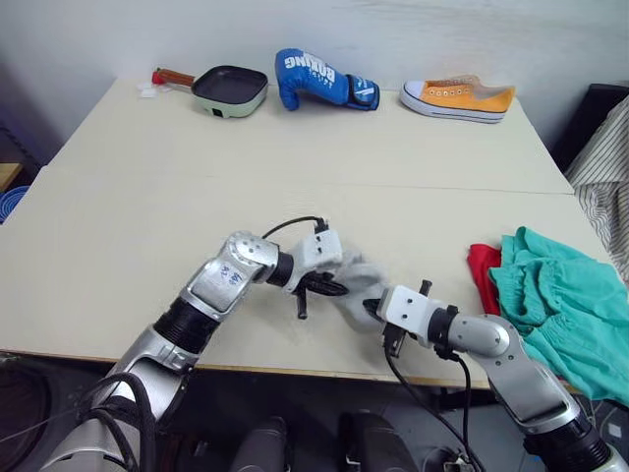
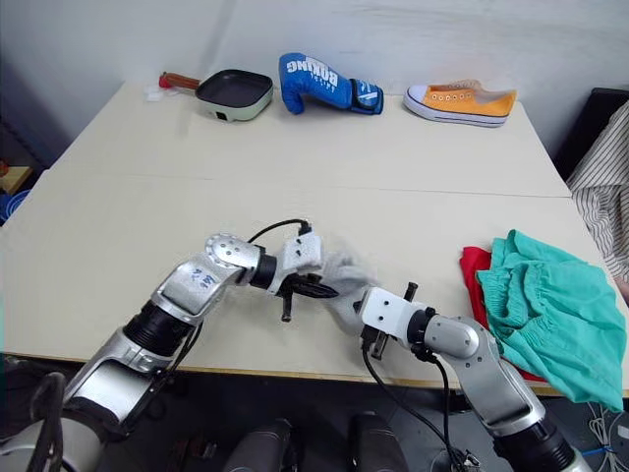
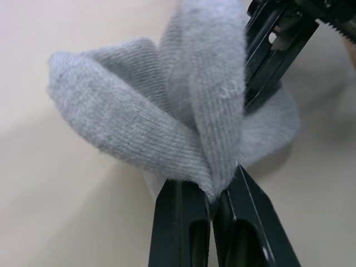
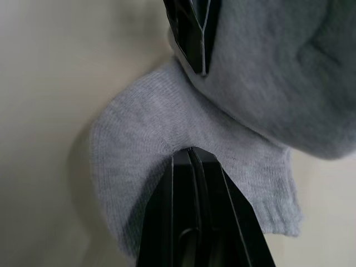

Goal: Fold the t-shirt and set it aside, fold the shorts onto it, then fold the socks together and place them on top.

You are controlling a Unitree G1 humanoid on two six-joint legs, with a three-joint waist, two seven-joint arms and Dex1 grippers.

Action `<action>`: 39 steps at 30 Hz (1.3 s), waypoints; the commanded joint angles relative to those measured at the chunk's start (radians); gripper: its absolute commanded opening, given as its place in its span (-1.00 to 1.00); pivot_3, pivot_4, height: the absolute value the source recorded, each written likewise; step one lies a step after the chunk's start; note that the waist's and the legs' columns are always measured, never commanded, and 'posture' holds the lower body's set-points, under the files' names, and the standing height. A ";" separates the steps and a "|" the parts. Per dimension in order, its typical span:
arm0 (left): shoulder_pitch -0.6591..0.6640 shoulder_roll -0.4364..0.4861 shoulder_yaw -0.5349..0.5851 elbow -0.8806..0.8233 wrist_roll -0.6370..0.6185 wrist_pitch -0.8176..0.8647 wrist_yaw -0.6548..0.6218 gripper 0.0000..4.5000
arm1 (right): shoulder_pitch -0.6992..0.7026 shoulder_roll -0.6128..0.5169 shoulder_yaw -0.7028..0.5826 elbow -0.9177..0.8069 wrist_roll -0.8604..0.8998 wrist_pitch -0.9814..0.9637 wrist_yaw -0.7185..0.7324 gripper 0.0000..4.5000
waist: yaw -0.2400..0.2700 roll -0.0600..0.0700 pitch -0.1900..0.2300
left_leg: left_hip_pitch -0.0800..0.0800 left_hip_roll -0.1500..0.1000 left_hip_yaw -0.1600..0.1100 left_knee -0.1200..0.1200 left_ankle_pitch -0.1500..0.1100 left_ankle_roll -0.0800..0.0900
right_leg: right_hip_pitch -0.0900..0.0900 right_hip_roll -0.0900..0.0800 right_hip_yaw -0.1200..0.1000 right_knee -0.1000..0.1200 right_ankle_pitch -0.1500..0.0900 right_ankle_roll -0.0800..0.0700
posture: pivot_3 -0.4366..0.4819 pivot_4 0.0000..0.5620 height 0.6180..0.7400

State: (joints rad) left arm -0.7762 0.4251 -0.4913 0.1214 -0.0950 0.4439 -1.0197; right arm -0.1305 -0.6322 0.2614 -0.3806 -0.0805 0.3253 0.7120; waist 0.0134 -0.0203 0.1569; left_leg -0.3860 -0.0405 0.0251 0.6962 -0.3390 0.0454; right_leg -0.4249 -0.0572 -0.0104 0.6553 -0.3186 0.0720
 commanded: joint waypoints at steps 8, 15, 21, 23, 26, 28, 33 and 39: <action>-0.053 -0.061 -0.058 0.118 0.133 -0.260 -0.063 -0.99 | 0.058 0.011 -0.063 -0.083 0.052 0.089 -0.007 -1.00 | 0.005 0.000 0.000 | 0.000 0.000 0.000 0.000 0.000 0.001 | 0.000 0.000 0.000 0.000 0.000 0.000 | -0.05 -0.47 1.00; -0.038 -0.081 -0.026 0.119 0.092 -0.223 -0.125 -0.14 | 0.140 0.000 -0.252 -0.303 0.214 0.272 0.007 -1.00 | 0.011 0.001 0.001 | -0.002 0.000 -0.001 0.000 -0.001 0.003 | -0.001 0.000 0.000 0.001 0.000 0.000 | -0.05 -0.47 1.00; -0.037 -0.083 -0.011 0.140 0.096 -0.225 -0.139 0.70 | -0.011 0.027 -0.397 -0.393 0.392 0.472 -0.038 -1.00 | 0.000 0.003 0.002 | -0.002 0.001 -0.001 0.000 0.000 0.003 | -0.001 0.000 0.000 0.000 0.000 0.000 | -0.05 -0.47 1.00; -0.036 -0.083 -0.011 0.142 0.097 -0.225 -0.143 0.96 | -0.063 0.021 -0.380 -0.380 0.398 0.496 -0.053 -1.00 | 0.000 0.003 0.002 | -0.002 0.001 -0.001 -0.001 0.000 0.003 | -0.001 0.000 0.000 0.001 0.000 0.000 | -0.05 -0.47 1.00; -0.035 -0.084 -0.013 0.144 0.101 -0.226 -0.145 0.99 | -0.136 0.036 -0.343 -0.351 0.406 0.519 -0.080 -1.00 | 0.000 0.003 0.002 | -0.002 0.000 -0.001 -0.002 0.000 0.003 | -0.002 0.000 0.000 0.000 0.000 0.000 | -0.05 -0.47 1.00; -0.034 -0.085 -0.013 0.147 0.105 -0.229 -0.143 0.99 | -0.156 0.036 -0.308 -0.337 0.402 0.520 -0.087 -1.00 | 0.000 0.003 0.002 | -0.003 0.000 -0.001 -0.002 0.000 0.003 | -0.002 0.000 0.000 0.001 0.000 0.000 | -0.05 -0.47 1.00; -0.032 -0.074 0.013 0.129 0.078 -0.196 -0.158 0.99 | -0.096 0.009 -0.180 -0.277 0.335 0.497 -0.114 -1.00 | 0.003 0.003 0.002 | -0.003 0.000 -0.001 -0.003 0.000 0.003 | -0.002 0.000 0.000 0.001 0.000 0.000 | -0.05 -0.47 1.00; -0.023 -0.043 0.090 0.059 -0.027 -0.080 -0.222 0.99 | 0.044 -0.029 -0.090 -0.237 0.248 0.391 -0.120 -1.00 | 0.006 0.003 0.002 | -0.004 0.000 0.000 -0.003 0.000 0.003 | -0.002 0.000 0.000 0.001 0.000 0.000 | -0.05 -0.47 1.00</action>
State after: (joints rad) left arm -0.8061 0.3756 -0.4335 0.2355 -0.0778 0.3365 -1.2206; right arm -0.1054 -0.6479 0.1677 -0.6121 0.1876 0.7481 0.6001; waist 0.0196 -0.0172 0.1588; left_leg -0.3895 -0.0401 0.0246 0.6934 -0.3388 0.0487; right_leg -0.4271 -0.0574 -0.0103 0.6566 -0.3186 0.0722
